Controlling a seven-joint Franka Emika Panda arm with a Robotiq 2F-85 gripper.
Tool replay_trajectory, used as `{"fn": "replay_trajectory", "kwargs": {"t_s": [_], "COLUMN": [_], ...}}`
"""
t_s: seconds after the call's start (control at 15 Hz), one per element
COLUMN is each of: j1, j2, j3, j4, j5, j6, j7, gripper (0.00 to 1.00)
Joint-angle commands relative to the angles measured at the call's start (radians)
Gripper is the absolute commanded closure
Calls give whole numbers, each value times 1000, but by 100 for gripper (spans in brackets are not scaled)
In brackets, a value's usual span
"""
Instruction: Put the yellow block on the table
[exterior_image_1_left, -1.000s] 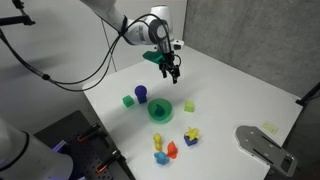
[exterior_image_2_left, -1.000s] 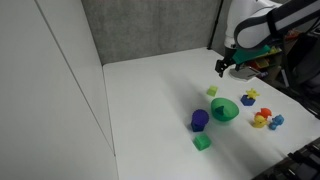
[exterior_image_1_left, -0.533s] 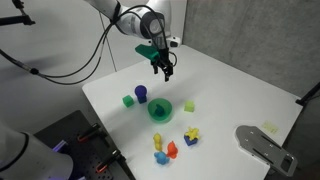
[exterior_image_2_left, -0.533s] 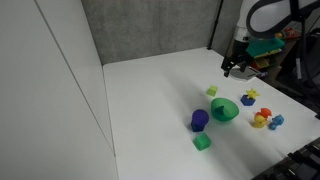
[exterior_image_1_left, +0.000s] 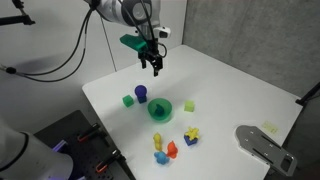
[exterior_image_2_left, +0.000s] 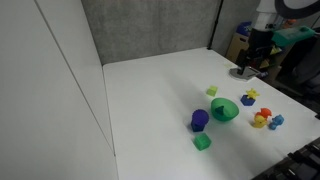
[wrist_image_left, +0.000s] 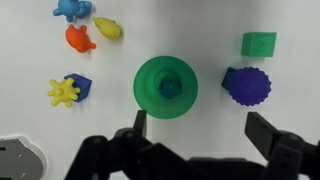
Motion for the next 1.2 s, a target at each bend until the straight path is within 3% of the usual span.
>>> {"fn": "replay_trajectory", "kwargs": {"t_s": [0.0, 0.6, 1.13], "j1": [-14, -20, -28], "j2": [-137, -297, -315], "j3": [23, 24, 37], "j4": [-49, 51, 59], "j5": [16, 64, 71], "j6": [-79, -250, -244], "j7": [-29, -39, -22], "gripper": [0, 0, 0]}}
